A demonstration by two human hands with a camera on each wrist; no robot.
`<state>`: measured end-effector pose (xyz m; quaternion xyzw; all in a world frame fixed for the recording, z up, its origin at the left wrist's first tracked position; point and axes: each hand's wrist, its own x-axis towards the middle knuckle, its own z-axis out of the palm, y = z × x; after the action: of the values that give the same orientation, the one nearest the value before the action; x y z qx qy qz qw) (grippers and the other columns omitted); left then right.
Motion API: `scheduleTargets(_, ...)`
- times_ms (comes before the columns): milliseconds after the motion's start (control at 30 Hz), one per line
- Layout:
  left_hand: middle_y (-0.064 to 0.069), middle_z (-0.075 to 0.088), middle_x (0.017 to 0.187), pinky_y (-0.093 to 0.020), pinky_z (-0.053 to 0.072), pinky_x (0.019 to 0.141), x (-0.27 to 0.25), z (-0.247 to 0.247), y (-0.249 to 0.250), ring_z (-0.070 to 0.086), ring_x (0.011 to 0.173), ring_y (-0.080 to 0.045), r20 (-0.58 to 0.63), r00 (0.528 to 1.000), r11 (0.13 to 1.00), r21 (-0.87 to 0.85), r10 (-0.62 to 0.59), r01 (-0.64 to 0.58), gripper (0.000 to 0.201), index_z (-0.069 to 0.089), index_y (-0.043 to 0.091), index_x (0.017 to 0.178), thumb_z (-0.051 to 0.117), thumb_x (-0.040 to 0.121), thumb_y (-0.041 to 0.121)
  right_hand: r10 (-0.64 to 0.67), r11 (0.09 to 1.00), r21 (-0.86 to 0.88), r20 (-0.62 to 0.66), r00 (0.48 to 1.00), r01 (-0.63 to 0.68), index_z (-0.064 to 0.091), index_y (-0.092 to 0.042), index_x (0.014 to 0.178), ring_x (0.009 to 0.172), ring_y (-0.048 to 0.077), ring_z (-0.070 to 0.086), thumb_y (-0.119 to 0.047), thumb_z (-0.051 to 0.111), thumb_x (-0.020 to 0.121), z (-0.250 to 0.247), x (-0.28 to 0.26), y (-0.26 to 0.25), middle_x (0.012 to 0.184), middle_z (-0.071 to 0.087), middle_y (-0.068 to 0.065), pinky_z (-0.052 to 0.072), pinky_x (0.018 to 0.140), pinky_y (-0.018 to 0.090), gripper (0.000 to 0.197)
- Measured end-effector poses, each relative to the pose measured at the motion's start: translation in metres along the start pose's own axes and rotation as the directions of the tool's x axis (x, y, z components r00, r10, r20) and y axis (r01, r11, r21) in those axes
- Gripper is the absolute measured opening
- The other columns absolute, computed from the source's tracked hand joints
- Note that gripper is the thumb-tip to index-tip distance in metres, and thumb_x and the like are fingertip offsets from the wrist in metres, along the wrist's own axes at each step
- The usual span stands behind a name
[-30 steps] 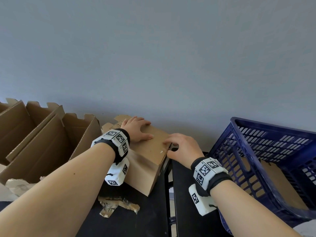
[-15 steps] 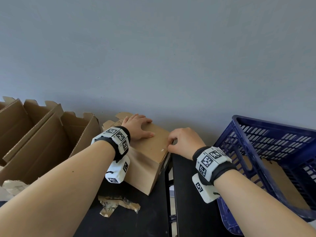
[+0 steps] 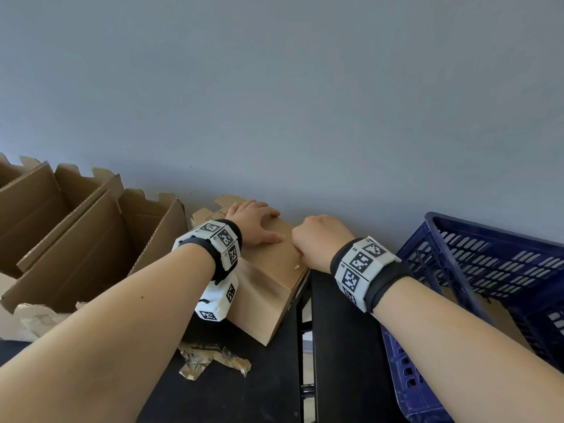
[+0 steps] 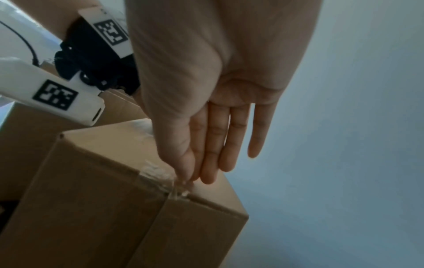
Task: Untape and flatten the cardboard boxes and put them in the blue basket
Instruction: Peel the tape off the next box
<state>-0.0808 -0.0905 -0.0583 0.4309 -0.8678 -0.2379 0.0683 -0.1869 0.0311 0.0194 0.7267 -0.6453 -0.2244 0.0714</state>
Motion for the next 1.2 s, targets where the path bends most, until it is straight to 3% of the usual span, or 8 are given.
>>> scheduleTargets(333,0.005,0.024,0.154,-0.045,-0.001,0.117,0.001,0.001,0.0,0.009,0.146,-0.017,-0.001,1.0,1.0,0.013,-0.002,0.002,0.065,0.036,0.038,0.14,0.06,0.082,0.054,-0.044,0.998,-0.031,0.046,0.998,0.046,0.061,-0.014,0.106,0.104,0.029,0.06,-0.02,0.061,0.088,-0.006,0.012,-0.001,0.112,0.061,0.009,0.039,0.072,0.031,0.019)
scheduleTargets(500,0.005,0.024,0.154,-0.044,-0.001,0.117,0.001,0.001,0.0,0.009,0.146,-0.017,-0.004,1.0,1.0,0.007,-0.001,0.001,0.064,0.037,0.039,0.14,0.06,0.082,0.054,0.006,0.992,0.124,0.003,1.0,-0.006,0.061,-0.014,0.098,0.099,0.029,0.058,-0.028,0.066,0.084,0.008,0.008,0.003,0.108,0.055,0.009,0.039,0.071,0.03,0.021)
scheduleTargets(633,0.005,0.024,0.154,-0.043,0.0,0.117,0.0,0.0,0.0,0.009,0.146,-0.017,-0.003,1.0,1.0,0.005,0.001,-0.001,0.064,0.037,0.038,0.14,0.06,0.082,0.054,0.12,0.936,0.335,-0.026,0.992,-0.104,0.063,-0.014,0.083,0.08,0.022,0.052,-0.036,0.07,0.076,0.025,0.004,0.012,0.096,0.05,0.002,0.041,0.069,0.03,0.024)
scheduleTargets(700,0.006,0.025,0.153,-0.044,0.001,0.118,0.001,0.0,0.0,0.01,0.146,-0.017,-0.008,1.0,1.0,0.008,0.007,-0.007,0.064,0.038,0.038,0.14,0.06,0.082,0.055,0.156,0.885,0.45,-0.048,0.987,-0.118,0.065,-0.016,0.078,0.084,0.019,0.055,-0.034,0.07,0.075,0.034,0.0,0.019,0.093,0.056,0.0,0.046,0.072,0.033,0.019)
scheduleTargets(767,0.006,0.026,0.153,-0.044,0.001,0.118,0.003,0.0,0.0,0.011,0.145,-0.017,-0.008,1.0,1.0,0.008,0.009,-0.009,0.064,0.038,0.038,0.139,0.06,0.082,0.056,0.253,0.758,0.639,-0.108,0.962,-0.128,0.07,-0.02,0.079,0.09,0.016,0.059,-0.026,0.07,0.075,0.045,-0.004,0.029,0.094,0.064,-0.003,0.049,0.08,0.035,0.007)
scheduleTargets(900,0.005,0.026,0.153,-0.045,0.002,0.118,0.004,0.0,-0.003,0.011,0.145,-0.017,-0.009,1.0,1.0,0.001,0.005,-0.005,0.064,0.039,0.038,0.139,0.06,0.081,0.056,0.319,0.574,0.814,-0.123,0.94,-0.089,0.074,-0.021,0.104,0.113,0.012,0.056,-0.013,0.069,0.081,0.063,-0.01,0.036,0.119,0.065,-0.003,0.036,0.097,0.02,0.025)
scheduleTargets(1067,0.005,0.027,0.152,-0.045,0.002,0.118,0.006,0.001,-0.004,0.011,0.145,-0.017,-0.008,1.0,1.0,-0.002,0.008,-0.008,0.065,0.039,0.038,0.138,0.061,0.08,0.057,0.35,0.379,0.92,-0.043,0.936,-0.1,0.076,-0.026,0.085,0.125,0.011,0.047,-0.017,0.077,0.076,0.075,-0.011,0.029,0.132,0.056,-0.004,0.024,0.096,0.018,0.013)
scheduleTargets(1200,0.004,0.026,0.153,-0.045,0.001,0.118,0.006,0.001,-0.003,0.011,0.145,-0.018,-0.004,1.0,1.0,0.0,0.012,-0.012,0.065,0.039,0.038,0.139,0.061,0.081,0.056,0.395,0.368,0.925,-0.066,0.916,-0.092,0.073,-0.017,0.079,0.123,0.01,0.047,-0.014,0.076,0.076,0.077,-0.007,0.022,0.134,0.054,-0.001,0.022,0.085,0.011,0.005)
